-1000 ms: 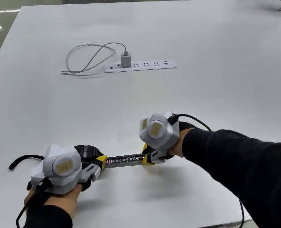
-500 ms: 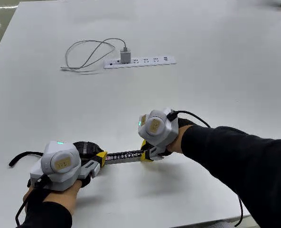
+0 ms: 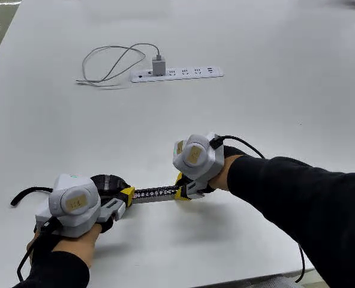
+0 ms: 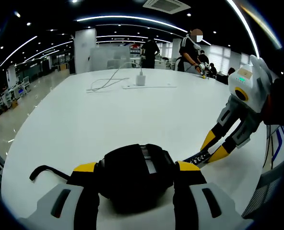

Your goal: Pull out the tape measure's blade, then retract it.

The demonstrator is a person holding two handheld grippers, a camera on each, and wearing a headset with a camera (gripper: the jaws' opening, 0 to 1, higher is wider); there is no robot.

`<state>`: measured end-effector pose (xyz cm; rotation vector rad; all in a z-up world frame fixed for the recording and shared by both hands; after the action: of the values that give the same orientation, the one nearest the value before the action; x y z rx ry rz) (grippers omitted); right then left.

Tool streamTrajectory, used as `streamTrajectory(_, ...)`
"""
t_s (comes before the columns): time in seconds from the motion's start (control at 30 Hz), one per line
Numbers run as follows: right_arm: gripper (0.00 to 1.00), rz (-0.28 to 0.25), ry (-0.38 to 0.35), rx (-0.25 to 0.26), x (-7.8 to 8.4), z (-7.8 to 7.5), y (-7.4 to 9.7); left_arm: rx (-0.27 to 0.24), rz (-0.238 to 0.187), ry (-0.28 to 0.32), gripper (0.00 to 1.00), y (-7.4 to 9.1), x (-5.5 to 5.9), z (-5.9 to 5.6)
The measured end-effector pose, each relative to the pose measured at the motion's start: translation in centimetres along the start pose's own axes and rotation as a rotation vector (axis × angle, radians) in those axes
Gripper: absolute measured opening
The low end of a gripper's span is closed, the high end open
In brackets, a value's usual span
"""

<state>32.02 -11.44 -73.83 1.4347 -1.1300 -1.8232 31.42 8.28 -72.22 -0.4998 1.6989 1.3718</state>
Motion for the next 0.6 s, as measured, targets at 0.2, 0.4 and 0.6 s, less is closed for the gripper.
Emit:
streamTrajectory(0.2, 0.1, -0.009, -0.006, -0.005, -0.11, -0.04, -0.11, 0.002, -0.002, 0.0, 0.58, -0.01, 0.03, -0.01)
streamTrajectory(0.4, 0.1, -0.016, -0.044, -0.02, -0.18, -0.14, -0.29, 0.006, -0.001, -0.001, 0.58, 0.01, 0.02, 0.03)
streamTrajectory(0.6, 0.1, -0.018, -0.01, -0.023, -0.34, 0.0, -0.46, 0.003, -0.001, -0.003, 0.58, -0.01, 0.0, -0.03)
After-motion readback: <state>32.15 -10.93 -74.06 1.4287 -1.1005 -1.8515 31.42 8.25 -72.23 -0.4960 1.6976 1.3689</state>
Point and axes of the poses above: the centre of the closed fingertips' face, and the gripper's own axes: y roughly backward along the fingers, z roughly to its left, x roughly out of its underside, the point moved 8 cm from there along y, roughly backward along the fingers, and after that the axes turned 3 degrees about -x, right-handed, at the moved point
